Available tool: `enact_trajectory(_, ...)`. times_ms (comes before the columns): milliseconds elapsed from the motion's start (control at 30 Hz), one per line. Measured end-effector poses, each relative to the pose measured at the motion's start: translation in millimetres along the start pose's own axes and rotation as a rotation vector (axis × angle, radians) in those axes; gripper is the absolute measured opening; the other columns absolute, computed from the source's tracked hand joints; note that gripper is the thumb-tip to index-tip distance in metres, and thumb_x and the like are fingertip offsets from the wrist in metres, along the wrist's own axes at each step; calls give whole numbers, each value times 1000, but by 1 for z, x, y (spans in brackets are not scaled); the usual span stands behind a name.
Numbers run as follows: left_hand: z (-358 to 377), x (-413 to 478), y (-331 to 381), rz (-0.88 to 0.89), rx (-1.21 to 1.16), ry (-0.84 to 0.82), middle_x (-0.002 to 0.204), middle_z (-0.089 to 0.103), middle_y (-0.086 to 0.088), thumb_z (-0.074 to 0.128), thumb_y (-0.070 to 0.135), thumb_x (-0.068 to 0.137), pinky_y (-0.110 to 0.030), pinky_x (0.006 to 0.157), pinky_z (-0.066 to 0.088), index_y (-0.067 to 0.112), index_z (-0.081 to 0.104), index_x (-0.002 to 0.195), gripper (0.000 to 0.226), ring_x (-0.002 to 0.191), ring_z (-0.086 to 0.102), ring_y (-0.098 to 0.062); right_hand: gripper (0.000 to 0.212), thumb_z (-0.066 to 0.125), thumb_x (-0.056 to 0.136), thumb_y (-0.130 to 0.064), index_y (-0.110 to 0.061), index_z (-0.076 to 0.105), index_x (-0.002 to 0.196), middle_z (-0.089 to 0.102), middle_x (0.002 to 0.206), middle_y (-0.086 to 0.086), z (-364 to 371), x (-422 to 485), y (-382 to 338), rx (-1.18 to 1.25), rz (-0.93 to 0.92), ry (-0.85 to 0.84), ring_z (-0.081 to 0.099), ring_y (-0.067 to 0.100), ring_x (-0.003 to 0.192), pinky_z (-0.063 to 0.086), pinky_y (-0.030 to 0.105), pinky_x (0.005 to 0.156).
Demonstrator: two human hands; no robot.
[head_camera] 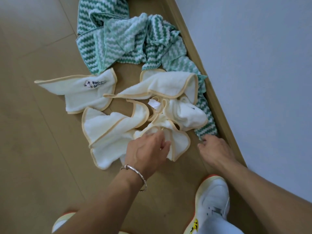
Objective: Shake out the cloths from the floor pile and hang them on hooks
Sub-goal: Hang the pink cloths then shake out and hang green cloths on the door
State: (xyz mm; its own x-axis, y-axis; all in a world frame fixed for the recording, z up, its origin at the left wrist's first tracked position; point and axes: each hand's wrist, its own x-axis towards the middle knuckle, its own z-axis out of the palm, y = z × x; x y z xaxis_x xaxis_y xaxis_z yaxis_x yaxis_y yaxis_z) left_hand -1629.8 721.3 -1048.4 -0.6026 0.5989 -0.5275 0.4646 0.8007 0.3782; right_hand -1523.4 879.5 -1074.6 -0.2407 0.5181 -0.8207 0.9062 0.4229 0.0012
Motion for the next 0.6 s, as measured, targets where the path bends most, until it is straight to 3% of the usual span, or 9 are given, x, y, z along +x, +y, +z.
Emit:
enact_trajectory(67,-2,2,12,84,-80,-5,66,44,8,45,38,92,-30,59,40,24,34,72,27,66,46,-14,27,53,93,-27,-21,63,118,67,115,3,-1,0,-1,-5,-21,-3,61,26,104,51,33,84)
enact_trajectory(133,-6,1,22,134,-136,-13,74,47,10,47,35,91,-30,62,41,26,36,75,22,71,45,-13,19,58,91,-25,-23,68,106,69,105,2,-5,-6,-4,1,-51,25,62,23,93,51,29,74)
enact_trajectory(233,-19,-7,31,156,-142,-60,94,54,10,48,35,91,-31,72,46,26,46,91,8,85,50,-13,9,57,90,-27,-22,61,83,62,90,0,-28,-27,-13,12,-84,144,54,19,75,35,24,54)
enact_trajectory(367,-60,-27,42,142,-151,-73,113,54,9,47,27,91,-30,81,46,26,52,115,24,103,51,-14,17,53,86,-29,-15,46,78,50,81,0,-76,-71,-26,146,-190,316,49,24,72,31,31,55)
enact_trajectory(500,-129,-44,58,162,-160,-40,116,54,6,47,19,90,-30,82,44,25,51,121,32,107,51,-15,20,53,86,-27,-13,40,78,50,65,4,-130,-125,-41,252,-284,417,48,32,67,33,33,52)
enact_trajectory(600,-192,-59,76,155,-187,-3,118,54,2,48,16,89,-32,85,45,23,48,126,38,111,51,-18,20,56,84,-22,-13,40,75,41,59,-1,-173,-174,-55,345,-373,488,38,25,59,30,31,48)
